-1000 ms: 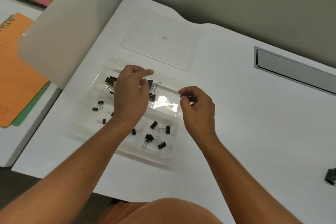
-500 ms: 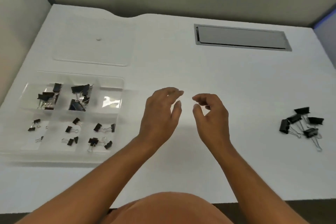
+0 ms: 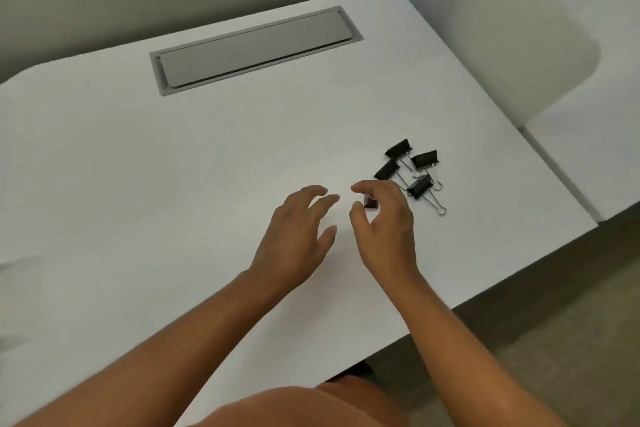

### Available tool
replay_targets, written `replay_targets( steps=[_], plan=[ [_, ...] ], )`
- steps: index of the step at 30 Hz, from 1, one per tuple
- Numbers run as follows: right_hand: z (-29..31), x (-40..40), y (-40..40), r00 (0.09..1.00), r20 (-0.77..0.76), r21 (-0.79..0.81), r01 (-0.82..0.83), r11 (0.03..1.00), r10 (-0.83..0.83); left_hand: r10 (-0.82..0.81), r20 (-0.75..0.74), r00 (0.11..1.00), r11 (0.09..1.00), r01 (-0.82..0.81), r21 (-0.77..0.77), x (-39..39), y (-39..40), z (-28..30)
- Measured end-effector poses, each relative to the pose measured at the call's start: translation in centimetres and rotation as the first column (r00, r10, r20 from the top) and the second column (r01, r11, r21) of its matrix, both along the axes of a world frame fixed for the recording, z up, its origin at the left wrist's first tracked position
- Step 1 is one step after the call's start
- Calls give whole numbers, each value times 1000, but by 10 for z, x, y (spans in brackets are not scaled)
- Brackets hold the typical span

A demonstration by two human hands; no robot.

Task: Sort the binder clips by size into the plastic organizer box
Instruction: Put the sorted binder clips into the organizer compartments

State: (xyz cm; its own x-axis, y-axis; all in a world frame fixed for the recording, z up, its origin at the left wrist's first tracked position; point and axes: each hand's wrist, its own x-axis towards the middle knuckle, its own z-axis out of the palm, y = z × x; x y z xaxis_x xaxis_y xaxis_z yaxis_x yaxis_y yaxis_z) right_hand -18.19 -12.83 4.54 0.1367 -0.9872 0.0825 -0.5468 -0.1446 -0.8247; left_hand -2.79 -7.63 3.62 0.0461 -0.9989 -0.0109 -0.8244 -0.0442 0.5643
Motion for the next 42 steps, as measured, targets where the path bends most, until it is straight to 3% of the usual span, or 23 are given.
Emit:
replay_targets(
  steps=[6, 10, 18, 23, 26, 30, 33, 35, 39, 42],
  plan=[
    [-33, -72, -47, 966, -198, -54, 160, 986, -168, -210, 89, 974, 973, 198, 121, -50, -63, -19],
    [-51, -91, -78, 933, -334, 0, 145, 989, -136, -242, 181, 953, 963, 213, 168, -59, -98, -30],
    [-66, -94, -86, 962, -244, -39, 113, 993, -119, -236, 113, 965, 967, 222, 125, -40, -100, -38],
    [-46, -77, -76, 986, 26, -1, 162, 987, -162, -143, -39, 989, 986, 146, 81, -21, -73, -28],
    [-37, -64, -77, 987, 79, 84, 135, 987, -142, -29, -182, 983, 997, 43, 71, -11, -46, -19],
    [-40, -48, -91, 994, -109, 117, 46, 992, -33, 129, -364, 922, 992, -118, 53, 2, -9, -3],
    [-51, -41, -103, 936, -348, 114, -20, 993, 58, 232, -414, 880, 972, -228, 60, 14, 14, 9],
    [-56, -39, -108, 906, -415, 131, -29, 991, 81, 289, -453, 843, 954, -291, 67, 22, 26, 16],
    [-48, -35, -106, 904, -423, 114, -19, 993, 66, 394, -545, 740, 906, -412, 95, 38, 50, 26],
    [-30, -20, -94, 961, -273, 150, -9, 989, 50, 489, -622, 611, 846, -506, 168, 54, 70, 32]
  ],
)
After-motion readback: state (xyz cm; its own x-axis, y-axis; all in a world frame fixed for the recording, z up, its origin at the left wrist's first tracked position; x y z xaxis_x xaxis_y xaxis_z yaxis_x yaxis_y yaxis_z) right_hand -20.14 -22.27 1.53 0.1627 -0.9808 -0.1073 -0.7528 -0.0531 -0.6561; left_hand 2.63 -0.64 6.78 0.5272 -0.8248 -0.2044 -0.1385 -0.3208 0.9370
